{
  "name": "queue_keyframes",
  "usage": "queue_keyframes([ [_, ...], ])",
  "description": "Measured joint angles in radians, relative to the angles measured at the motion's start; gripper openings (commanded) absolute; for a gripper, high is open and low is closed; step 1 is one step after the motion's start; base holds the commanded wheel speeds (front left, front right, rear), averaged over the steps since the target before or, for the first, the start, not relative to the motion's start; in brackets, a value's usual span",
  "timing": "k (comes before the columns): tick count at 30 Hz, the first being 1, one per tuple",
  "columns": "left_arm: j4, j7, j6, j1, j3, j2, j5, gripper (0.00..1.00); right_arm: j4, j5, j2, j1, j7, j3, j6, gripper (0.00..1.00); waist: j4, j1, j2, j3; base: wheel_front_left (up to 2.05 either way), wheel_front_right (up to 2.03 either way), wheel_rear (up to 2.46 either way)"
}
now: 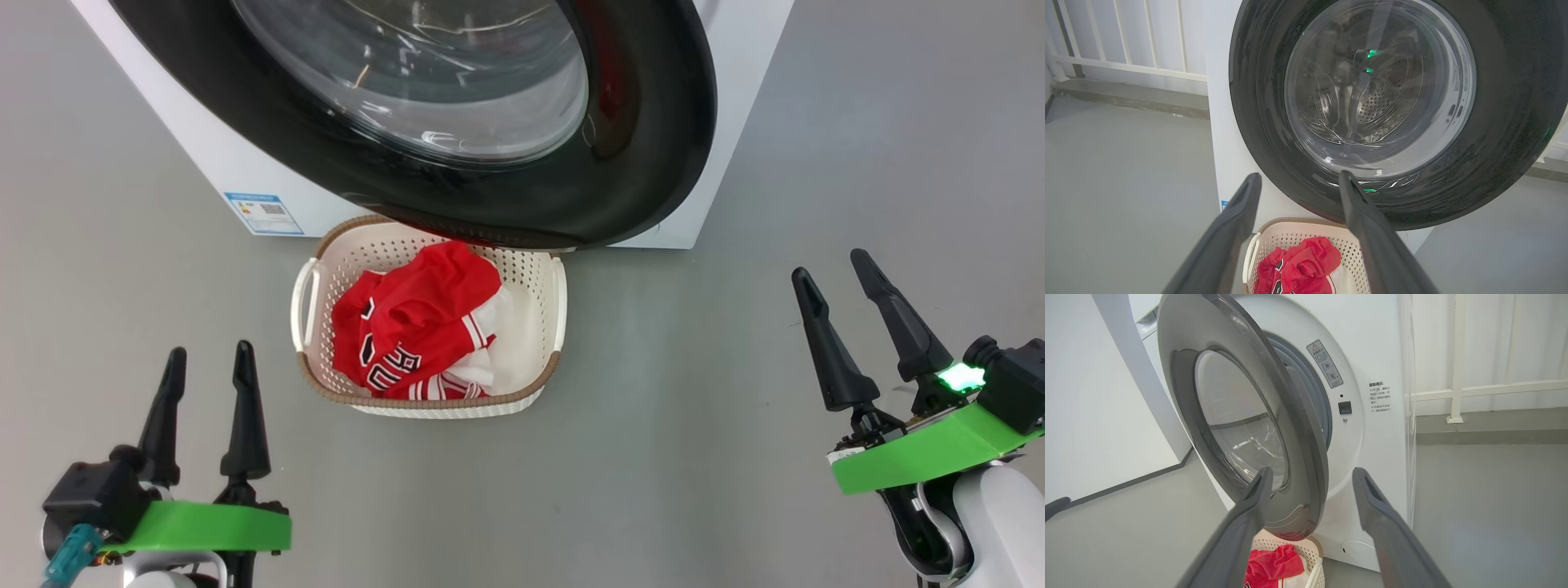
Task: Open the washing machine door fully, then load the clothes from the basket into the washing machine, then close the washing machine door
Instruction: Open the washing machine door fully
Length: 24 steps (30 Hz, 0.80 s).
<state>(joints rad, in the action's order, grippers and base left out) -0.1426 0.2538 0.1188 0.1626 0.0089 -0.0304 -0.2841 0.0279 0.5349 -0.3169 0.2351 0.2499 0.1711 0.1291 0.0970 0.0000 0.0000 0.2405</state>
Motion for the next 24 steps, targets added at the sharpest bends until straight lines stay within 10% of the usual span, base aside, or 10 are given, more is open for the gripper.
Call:
queue_keyframes([
  [24, -0.002, 0.0, 0.0, 0.0, -0.002, 0.0, 0.0, 1.0, 0.015, -0.024, 0.001, -0.002, 0.0, 0.003, 0.0, 1.0, 0.0, 0.0, 0.0, 0.002, 0.0, 0.0, 0.0],
])
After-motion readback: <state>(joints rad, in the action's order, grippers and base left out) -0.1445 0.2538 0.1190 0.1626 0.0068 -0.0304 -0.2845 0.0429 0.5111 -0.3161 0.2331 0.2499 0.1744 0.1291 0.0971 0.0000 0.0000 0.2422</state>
